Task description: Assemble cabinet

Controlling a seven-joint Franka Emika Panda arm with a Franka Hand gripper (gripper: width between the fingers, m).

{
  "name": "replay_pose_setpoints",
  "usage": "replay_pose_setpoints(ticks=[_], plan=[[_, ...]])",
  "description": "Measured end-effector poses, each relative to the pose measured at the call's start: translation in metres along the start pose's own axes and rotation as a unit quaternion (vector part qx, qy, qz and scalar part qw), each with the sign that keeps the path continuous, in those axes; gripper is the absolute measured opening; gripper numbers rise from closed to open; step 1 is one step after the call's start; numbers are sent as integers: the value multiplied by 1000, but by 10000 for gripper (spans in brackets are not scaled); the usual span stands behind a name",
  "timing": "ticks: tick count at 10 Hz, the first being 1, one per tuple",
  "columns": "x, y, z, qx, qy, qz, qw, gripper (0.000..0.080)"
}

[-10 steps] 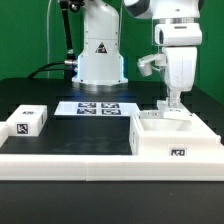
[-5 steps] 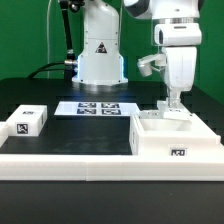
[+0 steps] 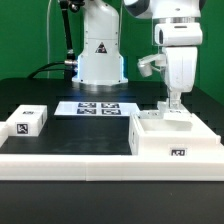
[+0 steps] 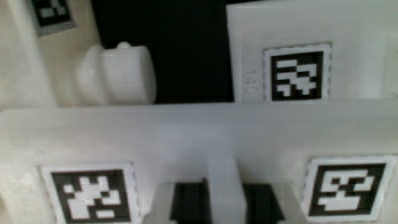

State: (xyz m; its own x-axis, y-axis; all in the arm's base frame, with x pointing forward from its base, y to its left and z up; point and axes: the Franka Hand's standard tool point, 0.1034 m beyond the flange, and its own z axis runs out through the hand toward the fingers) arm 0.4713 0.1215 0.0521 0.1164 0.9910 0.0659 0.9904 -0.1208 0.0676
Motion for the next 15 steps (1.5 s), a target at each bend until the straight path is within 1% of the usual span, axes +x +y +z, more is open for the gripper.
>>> replay_pose_setpoints(ticks=[6,7,8,9,12,13,14,15], plan=[[-1,1,0,0,0,-4,1000,71],[-3,7,0,-1,0,-17,1000,71],[-4,11,0,3,-3,-21,1000,71],[-3,17,-1,6,-5,-22,1000,71],[-2,27,-1,12,-9,-22,1000,71],[-2,33,-1,12,-9,-27,1000,71],[-2,36,0,11,-9,-27,1000,71],[-2,35,0,9,-8,-28,1000,71]])
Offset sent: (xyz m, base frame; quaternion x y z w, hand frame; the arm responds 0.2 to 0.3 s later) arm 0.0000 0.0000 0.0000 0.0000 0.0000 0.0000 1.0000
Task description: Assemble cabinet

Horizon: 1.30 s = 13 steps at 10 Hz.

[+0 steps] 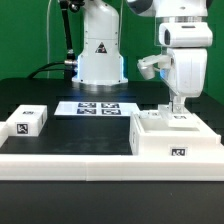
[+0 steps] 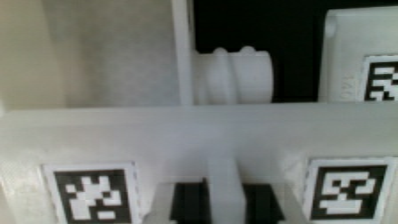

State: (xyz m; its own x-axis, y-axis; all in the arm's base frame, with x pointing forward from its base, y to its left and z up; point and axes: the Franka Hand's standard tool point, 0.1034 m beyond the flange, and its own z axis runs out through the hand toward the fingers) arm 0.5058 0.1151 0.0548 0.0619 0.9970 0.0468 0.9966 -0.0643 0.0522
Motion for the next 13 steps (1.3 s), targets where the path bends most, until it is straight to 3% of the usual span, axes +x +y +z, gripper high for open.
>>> replay_pose_setpoints(ticks=[5,9,13], plan=[[0,2,0,0,0,0,1000,71],[0,26,0,10,-6,6,1000,71],[0,56,1,2,-1,5,1000,71]])
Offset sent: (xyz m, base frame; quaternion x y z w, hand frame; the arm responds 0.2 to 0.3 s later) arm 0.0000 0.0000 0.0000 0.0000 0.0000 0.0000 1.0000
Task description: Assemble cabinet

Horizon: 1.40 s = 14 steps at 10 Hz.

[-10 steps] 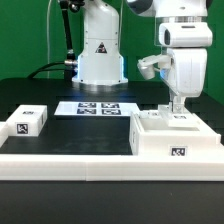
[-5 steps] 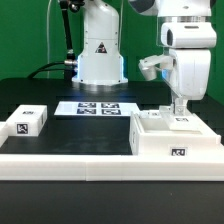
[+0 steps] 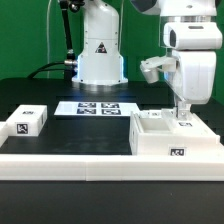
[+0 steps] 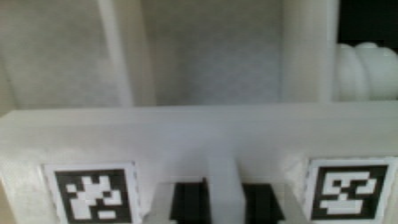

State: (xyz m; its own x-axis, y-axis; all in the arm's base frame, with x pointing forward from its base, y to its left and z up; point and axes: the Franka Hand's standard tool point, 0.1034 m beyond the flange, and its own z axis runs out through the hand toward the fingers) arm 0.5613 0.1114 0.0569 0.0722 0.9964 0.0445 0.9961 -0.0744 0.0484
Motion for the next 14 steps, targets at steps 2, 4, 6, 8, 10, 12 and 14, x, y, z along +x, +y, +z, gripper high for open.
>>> replay_pose_setpoints(ticks=[2,4,6,8,10,12,14], plan=[[0,5,0,0,0,0,1000,71],[0,6,0,1,-1,0,1000,71],[0,14,1,6,-3,2,1000,71],[1,16,3,21,-9,2,1000,71],[1,16,3,30,-14,1,999,71],[0,15,3,30,-15,4,999,71],[0,15,3,30,-15,4,999,319]])
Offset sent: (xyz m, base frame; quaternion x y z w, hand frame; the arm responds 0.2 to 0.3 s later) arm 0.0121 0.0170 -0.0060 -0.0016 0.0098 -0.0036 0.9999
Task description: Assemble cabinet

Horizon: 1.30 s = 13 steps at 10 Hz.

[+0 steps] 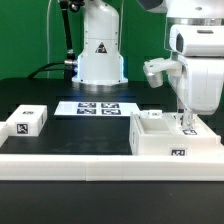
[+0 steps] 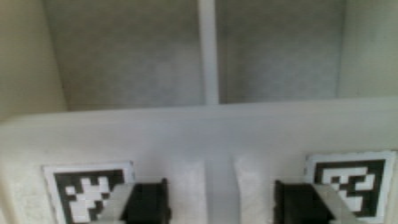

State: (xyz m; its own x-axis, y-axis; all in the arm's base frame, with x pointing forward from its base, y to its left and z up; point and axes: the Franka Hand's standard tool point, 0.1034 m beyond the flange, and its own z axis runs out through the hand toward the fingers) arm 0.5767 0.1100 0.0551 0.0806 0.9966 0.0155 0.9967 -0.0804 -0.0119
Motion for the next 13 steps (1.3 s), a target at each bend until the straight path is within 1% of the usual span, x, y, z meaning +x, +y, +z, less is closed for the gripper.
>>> replay_pose_setpoints(ticks=[1,2,3,4,5,6,7,10,11,13], plan=[[0,0,0,0,0,0,1000,453],[0,0,0,0,0,0,1000,453],[0,0,0,0,0,0,1000,632],[0,0,0,0,0,0,1000,748],[0,0,0,0,0,0,1000,748],[0,0,0,0,0,0,1000,790],[-1,0,-1,-1,0,1,1000,790],[-5,-14,-16,-3,-6,4,1000,797],[-5,-24,-24,-4,-9,8,1000,797],[-10,-55,-35,3,-19,6,1000,797]])
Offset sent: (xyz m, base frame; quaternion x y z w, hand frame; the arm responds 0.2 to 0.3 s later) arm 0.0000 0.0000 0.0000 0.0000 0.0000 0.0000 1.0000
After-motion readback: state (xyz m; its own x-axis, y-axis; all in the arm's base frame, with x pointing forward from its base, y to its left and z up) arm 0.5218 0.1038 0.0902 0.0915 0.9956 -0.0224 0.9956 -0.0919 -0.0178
